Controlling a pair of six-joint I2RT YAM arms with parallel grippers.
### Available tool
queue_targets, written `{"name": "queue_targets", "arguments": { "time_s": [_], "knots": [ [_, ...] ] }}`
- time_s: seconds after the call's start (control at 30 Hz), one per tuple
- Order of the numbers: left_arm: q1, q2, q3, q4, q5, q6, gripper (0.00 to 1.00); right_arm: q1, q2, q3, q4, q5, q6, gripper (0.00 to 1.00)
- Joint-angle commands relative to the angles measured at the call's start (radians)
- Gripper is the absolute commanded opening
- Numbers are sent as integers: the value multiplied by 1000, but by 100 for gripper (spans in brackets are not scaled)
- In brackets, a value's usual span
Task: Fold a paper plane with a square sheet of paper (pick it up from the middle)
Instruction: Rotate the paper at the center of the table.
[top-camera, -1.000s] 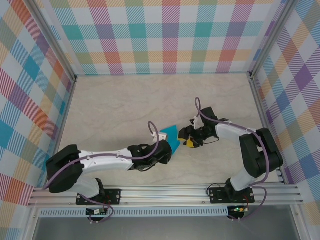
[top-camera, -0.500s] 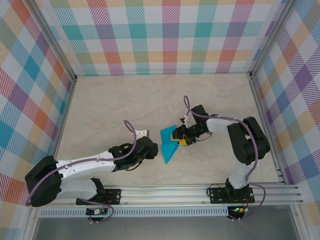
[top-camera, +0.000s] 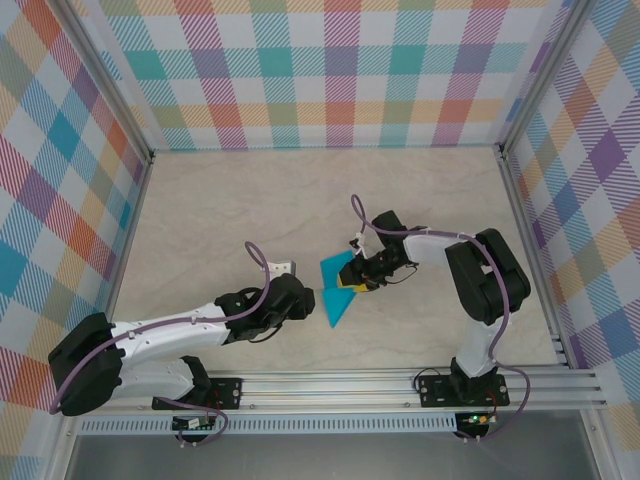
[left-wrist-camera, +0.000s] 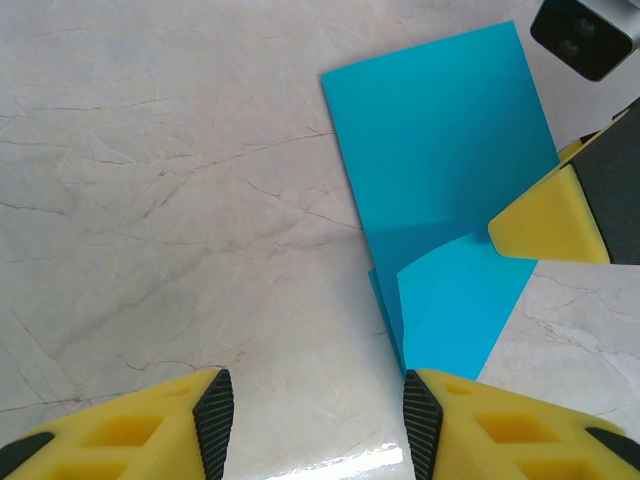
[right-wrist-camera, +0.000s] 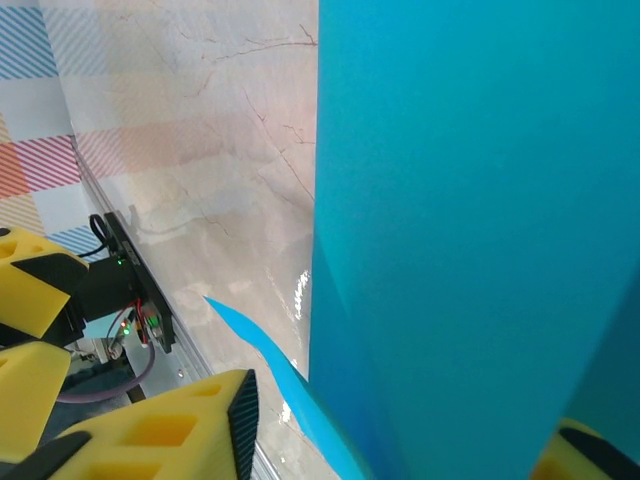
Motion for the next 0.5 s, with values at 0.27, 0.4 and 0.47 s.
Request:
{"name": "queue_targets", "arguments": {
  "time_s": [0.27, 0.4, 0.47],
  "knots": [
    [15, 18, 14, -33, 12, 6, 51, 29, 35, 35, 14, 42, 18, 16],
    [15, 25, 29, -52, 6, 17, 51, 30, -3, -22, 125, 39, 156, 9],
    [16, 24, 34, -59, 7, 24, 51, 31, -38, -57, 183, 38, 227, 8]
  ]
}}
